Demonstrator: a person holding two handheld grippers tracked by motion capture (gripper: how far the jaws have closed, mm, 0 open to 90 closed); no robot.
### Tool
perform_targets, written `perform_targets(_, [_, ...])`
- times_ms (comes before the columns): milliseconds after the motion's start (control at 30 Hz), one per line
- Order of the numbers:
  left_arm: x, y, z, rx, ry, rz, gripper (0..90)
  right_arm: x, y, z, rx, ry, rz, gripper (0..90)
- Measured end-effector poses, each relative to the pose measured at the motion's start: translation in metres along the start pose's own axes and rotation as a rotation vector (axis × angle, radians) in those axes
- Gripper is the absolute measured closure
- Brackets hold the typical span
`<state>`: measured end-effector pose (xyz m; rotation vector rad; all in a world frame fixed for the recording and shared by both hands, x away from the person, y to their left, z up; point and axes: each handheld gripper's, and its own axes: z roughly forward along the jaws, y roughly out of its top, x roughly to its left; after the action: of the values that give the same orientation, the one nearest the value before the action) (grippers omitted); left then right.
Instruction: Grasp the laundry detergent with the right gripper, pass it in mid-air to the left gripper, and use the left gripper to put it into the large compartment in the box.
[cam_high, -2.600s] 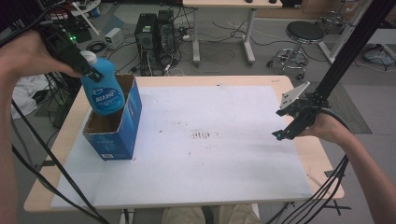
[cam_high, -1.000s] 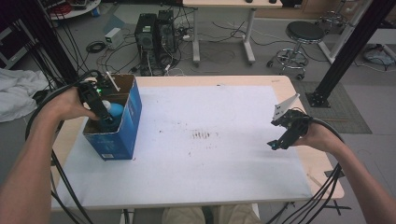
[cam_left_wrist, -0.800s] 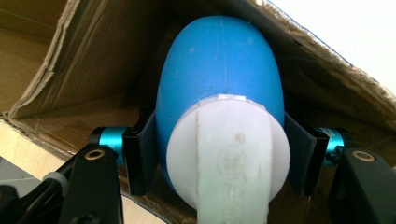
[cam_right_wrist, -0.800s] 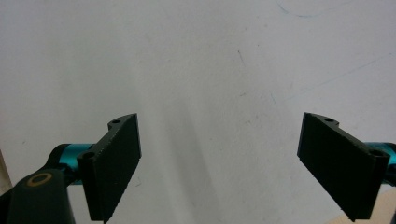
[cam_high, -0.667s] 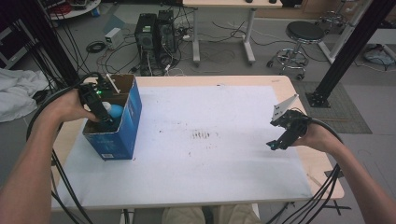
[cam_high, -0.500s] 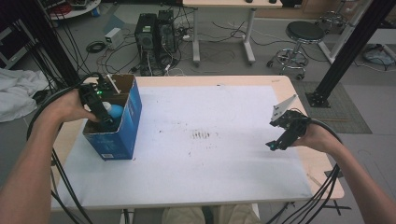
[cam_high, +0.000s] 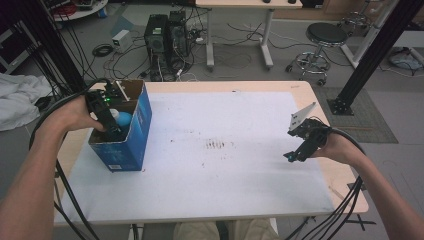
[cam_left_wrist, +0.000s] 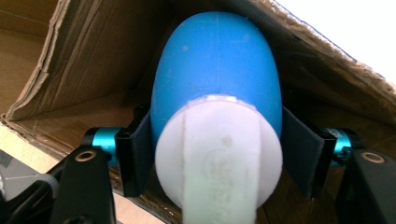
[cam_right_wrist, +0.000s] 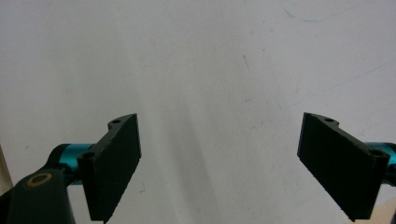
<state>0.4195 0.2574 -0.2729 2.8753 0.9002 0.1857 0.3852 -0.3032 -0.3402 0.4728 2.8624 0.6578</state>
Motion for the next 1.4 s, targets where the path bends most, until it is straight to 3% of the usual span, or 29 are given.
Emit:
perform_targets(700, [-0.001,-0.001,-0.005,-0.011,0.0,-0.019,25.5,0.001,-0.001,-0.001,-0.002,-0.005,0.001,12.7])
perform_targets(1400, [-0.002,0.005,-0.031,0.0,0.04,-0.001,21.4,0.003,-0.002,-0.001,-0.003,-0.005,0.002,12.7])
